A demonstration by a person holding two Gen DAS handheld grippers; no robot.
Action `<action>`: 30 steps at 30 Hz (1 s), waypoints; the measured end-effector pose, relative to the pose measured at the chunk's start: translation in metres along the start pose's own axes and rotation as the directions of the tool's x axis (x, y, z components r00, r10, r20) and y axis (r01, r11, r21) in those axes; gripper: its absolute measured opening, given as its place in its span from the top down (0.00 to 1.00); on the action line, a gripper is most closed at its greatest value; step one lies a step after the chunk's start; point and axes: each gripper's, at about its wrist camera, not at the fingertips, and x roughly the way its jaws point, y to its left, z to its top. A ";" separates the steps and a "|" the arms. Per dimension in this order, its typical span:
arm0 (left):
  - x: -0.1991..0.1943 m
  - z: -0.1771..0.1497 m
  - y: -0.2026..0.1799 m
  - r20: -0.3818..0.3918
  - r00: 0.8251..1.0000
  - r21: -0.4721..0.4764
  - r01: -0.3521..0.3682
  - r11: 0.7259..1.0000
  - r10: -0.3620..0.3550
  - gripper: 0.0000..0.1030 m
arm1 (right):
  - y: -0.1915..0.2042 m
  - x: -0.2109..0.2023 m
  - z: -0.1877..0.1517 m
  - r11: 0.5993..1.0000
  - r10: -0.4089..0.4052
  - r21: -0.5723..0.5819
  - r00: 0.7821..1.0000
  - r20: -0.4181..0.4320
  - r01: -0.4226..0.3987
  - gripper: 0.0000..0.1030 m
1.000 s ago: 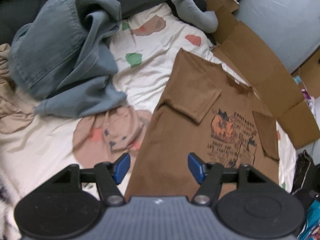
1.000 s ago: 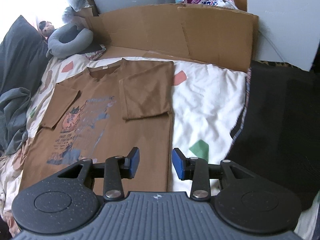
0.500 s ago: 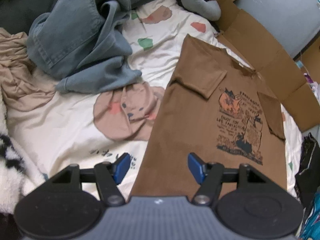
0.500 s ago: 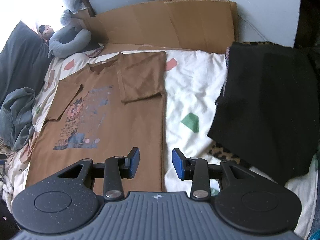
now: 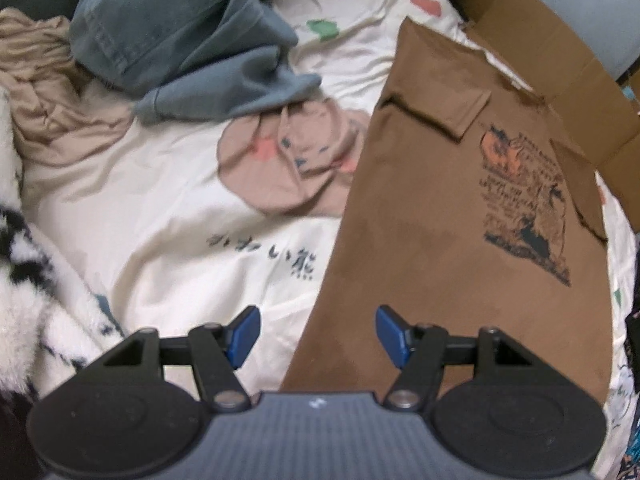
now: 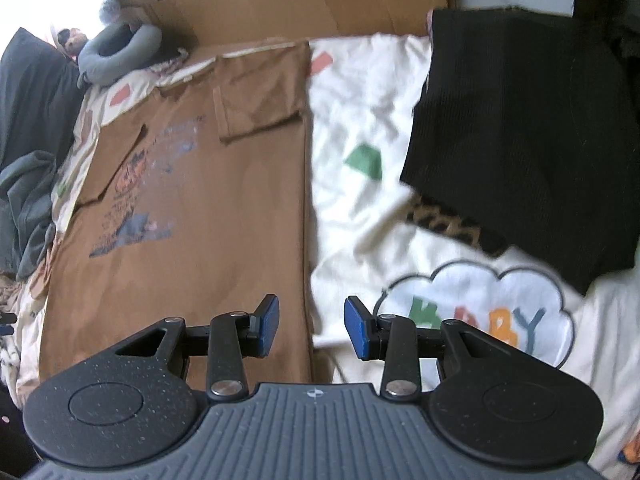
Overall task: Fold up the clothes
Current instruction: 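Move both open tools down to the hem edge of the shirt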
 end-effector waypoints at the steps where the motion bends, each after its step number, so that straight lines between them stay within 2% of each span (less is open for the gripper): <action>1: 0.002 -0.002 0.001 -0.006 1.000 0.004 -0.003 1.000 0.004 0.36 | 0.000 0.005 -0.003 1.000 0.005 0.002 1.000 -0.011 -0.005 0.58; 6: 0.015 -0.011 0.006 -0.043 0.999 0.033 -0.018 0.999 0.020 0.36 | 0.003 0.031 -0.020 0.999 0.037 -0.002 0.996 -0.076 -0.037 0.59; 11: 0.026 -0.019 0.010 -0.072 0.997 0.054 -0.019 0.998 0.023 0.37 | 0.003 0.051 -0.034 0.999 0.029 -0.027 0.990 -0.139 -0.034 0.59; 17: 0.034 -0.026 0.015 -0.103 0.994 0.075 -0.014 0.997 0.022 0.41 | -0.013 0.061 -0.049 1.000 0.021 -0.002 0.977 -0.213 -0.022 0.59; 20: 0.036 -0.027 0.017 -0.109 0.994 0.075 -0.005 0.997 0.013 0.46 | -0.016 0.063 -0.055 0.999 0.045 0.008 0.967 -0.251 -0.044 0.61; 23: 0.036 -0.029 0.019 -0.112 0.994 0.081 -0.003 0.997 0.012 0.48 | -0.017 0.064 -0.059 0.998 0.065 0.023 0.959 -0.277 -0.061 0.73; 28: 0.033 -0.032 0.022 -0.117 0.993 0.100 0.004 0.995 0.008 0.51 | -0.010 0.068 -0.060 0.995 0.098 0.013 0.950 -0.298 -0.098 0.74; 29: 0.032 -0.032 0.023 -0.118 0.993 0.107 0.005 0.994 0.008 0.52 | -0.009 0.069 -0.059 0.994 0.103 0.008 0.947 -0.305 -0.105 0.79; 30: 0.031 -0.033 0.023 -0.120 0.993 0.113 0.005 0.994 0.008 0.52 | -0.007 0.069 -0.059 0.994 0.106 0.003 0.945 -0.311 -0.110 0.88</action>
